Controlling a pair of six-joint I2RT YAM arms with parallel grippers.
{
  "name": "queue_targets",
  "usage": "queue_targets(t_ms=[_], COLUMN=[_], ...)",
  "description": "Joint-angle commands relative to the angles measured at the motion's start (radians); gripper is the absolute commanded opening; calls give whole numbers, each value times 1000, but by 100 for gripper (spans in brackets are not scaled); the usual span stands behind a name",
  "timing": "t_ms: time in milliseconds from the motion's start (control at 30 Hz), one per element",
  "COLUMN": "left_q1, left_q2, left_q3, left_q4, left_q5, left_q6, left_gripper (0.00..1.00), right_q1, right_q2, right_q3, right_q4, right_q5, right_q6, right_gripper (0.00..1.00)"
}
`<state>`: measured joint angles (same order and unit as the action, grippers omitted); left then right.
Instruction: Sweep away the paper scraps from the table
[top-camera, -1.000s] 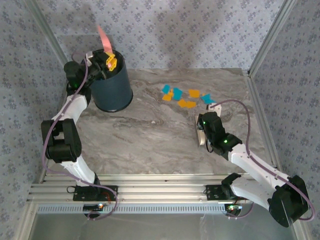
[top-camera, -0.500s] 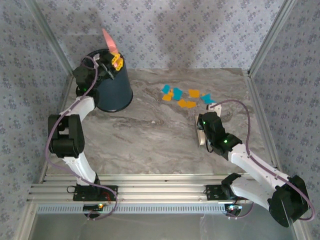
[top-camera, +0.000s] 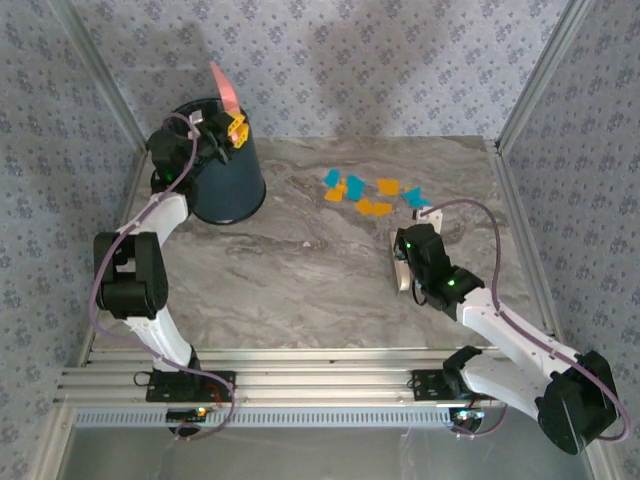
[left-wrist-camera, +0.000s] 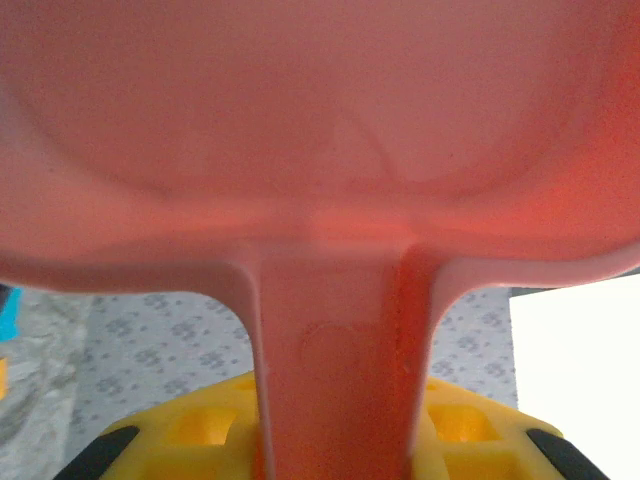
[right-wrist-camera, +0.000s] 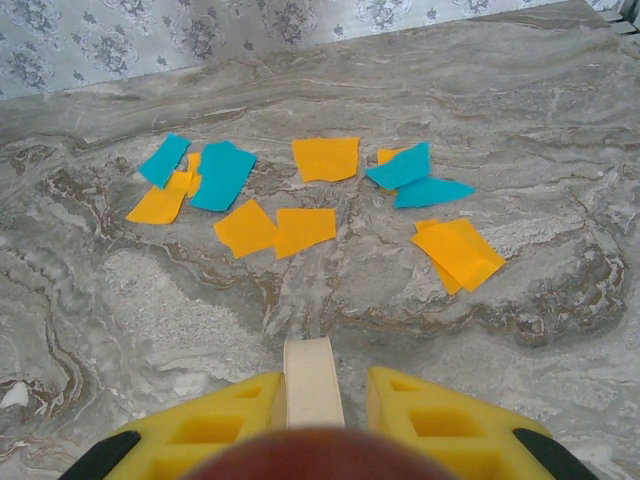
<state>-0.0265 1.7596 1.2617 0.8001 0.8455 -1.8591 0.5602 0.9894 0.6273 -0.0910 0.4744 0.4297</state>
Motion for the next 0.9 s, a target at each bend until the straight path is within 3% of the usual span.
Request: queue_targets(t_ms=[0, 233, 567, 733, 867], left_q1=[7, 7, -7, -57, -112], left_q2=[-80, -171, -201, -192, -191], left_q3=[65, 194, 416, 541, 578], left_q4=[-196, -742, -1268, -1558, -1688], left_q5=[47, 15, -86, -202, -317], left_q6=[218, 658, 1096, 1379, 1537], left_gripper=[0, 0, 0, 0, 0], right_q1=[-3, -2, -1, -6, -24], right_q2=[-8, -9, -6, 0, 11], right_q3=[28, 30, 35, 34, 37], right_q4=[15, 19, 41, 70, 107], right_q5=[-5, -10, -42, -83, -155], right_q6=[-3, -11, -19, -14, 1], right_gripper=[0, 0, 0, 0, 0])
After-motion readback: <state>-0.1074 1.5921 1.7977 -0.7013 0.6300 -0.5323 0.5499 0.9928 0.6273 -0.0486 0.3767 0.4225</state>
